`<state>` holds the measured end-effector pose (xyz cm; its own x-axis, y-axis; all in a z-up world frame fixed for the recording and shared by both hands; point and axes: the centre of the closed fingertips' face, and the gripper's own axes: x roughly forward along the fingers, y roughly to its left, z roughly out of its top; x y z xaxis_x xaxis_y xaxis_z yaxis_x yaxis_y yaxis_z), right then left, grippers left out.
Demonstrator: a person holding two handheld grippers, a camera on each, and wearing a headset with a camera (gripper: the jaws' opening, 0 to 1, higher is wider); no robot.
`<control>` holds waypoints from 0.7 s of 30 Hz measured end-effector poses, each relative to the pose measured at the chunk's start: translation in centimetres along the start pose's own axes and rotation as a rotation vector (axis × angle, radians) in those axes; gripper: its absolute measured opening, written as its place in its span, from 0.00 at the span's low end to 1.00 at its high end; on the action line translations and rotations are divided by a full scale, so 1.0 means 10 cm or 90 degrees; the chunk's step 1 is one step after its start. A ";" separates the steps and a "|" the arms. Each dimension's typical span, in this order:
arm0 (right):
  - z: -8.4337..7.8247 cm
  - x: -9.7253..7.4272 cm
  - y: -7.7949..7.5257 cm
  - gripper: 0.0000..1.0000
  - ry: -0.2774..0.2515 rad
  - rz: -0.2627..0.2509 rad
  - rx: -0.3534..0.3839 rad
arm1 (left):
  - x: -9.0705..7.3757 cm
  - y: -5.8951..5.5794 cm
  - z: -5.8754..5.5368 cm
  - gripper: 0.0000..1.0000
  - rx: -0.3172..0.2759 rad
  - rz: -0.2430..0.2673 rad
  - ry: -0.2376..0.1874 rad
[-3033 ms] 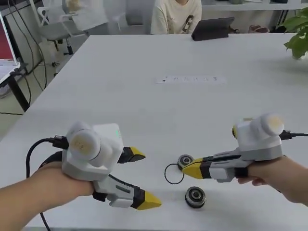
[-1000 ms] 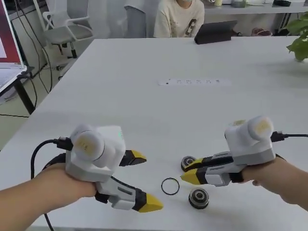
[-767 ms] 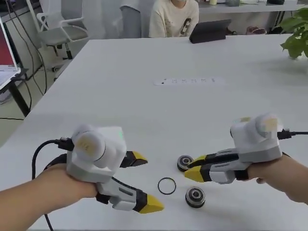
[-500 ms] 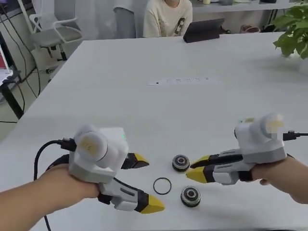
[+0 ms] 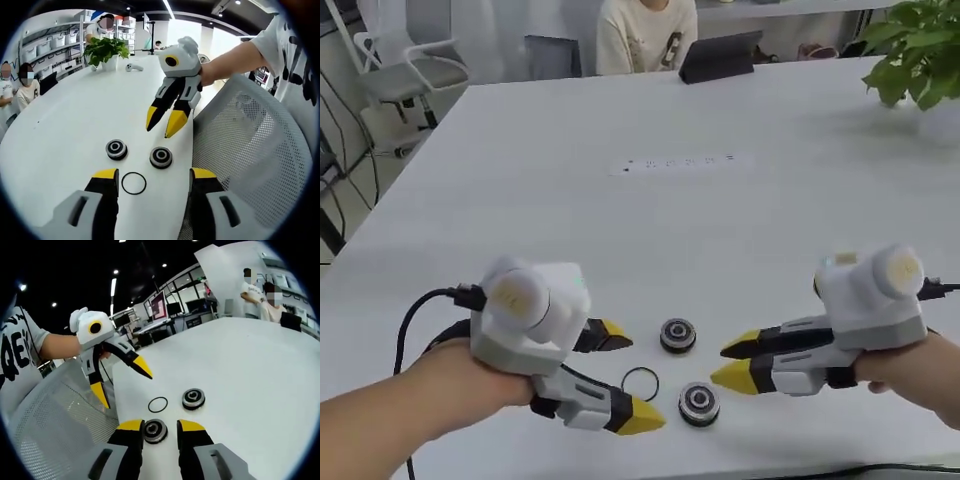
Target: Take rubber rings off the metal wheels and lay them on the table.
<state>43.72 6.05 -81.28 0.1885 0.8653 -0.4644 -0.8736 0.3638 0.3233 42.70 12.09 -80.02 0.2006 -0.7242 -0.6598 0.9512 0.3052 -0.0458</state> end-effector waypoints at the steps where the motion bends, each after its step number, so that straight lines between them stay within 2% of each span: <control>1: -0.01 0.00 0.01 0.24 -0.001 0.003 -0.001 | 0.01 0.00 0.00 0.52 -0.001 -0.001 0.001; 21: -0.33 0.08 0.05 0.25 0.036 0.030 -0.049 | 0.26 -0.05 -0.02 0.45 0.001 -0.025 0.019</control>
<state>41.90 5.76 -84.21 0.1223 0.8596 -0.4960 -0.9130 0.2934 0.2834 42.69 10.18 -81.88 0.1563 -0.7167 -0.6796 0.9584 0.2765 -0.0712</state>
